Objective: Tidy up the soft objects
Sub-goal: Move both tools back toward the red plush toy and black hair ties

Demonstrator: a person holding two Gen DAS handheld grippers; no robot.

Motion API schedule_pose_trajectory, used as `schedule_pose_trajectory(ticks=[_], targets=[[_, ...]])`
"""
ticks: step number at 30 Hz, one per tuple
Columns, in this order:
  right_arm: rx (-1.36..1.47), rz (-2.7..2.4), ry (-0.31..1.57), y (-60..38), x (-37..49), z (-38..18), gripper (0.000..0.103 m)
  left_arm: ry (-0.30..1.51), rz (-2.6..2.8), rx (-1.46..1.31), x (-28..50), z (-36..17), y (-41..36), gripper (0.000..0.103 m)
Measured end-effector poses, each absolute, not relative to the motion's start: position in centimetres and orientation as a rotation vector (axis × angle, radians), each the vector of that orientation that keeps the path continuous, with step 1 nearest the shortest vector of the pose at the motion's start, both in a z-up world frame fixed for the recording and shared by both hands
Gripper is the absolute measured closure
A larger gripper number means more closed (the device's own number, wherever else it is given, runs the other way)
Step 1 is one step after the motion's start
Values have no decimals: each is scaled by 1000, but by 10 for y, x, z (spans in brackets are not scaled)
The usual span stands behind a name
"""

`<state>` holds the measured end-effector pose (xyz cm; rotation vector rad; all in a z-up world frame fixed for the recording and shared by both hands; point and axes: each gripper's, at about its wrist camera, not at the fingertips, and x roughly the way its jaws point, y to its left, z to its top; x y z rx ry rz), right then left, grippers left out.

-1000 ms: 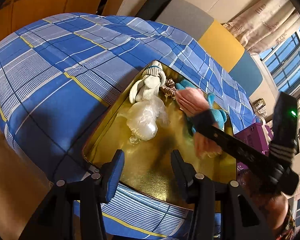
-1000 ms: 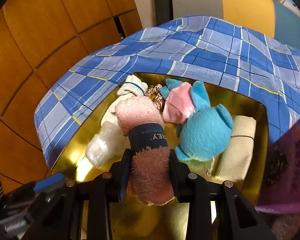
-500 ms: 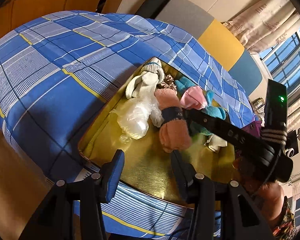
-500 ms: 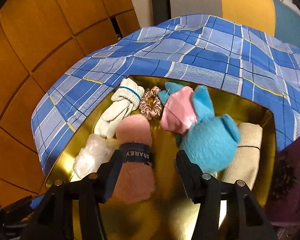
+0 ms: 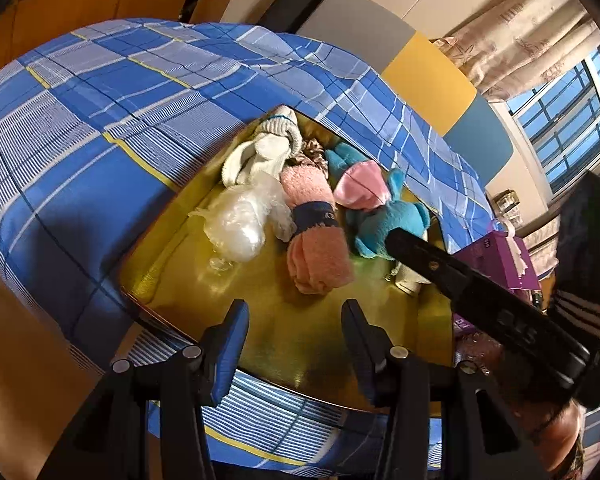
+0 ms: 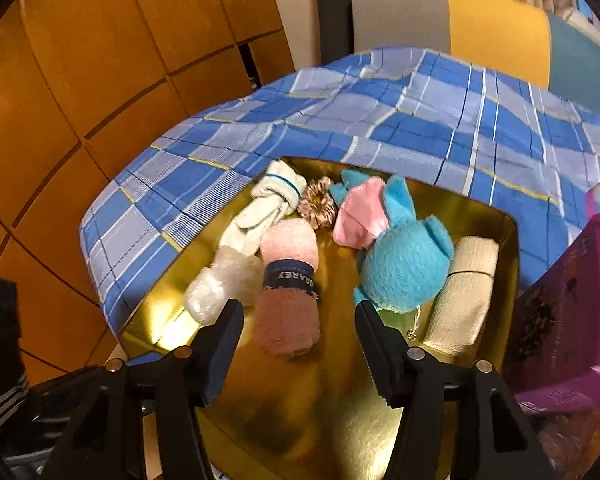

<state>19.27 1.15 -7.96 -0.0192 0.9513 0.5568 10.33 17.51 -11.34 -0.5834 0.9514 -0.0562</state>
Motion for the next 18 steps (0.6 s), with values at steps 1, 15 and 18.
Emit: schedule_pose_trajectory(ticks=[1, 15, 18], targets=[[-24, 562, 939, 11, 189, -76, 44, 953, -63, -589, 103, -113, 174, 55], [-59, 545, 755, -29, 148, -11, 41, 951, -135, -529, 104, -101, 138, 55], [-61, 524, 729, -42, 142, -3, 40, 953, -151, -514, 103, -98, 129, 55]])
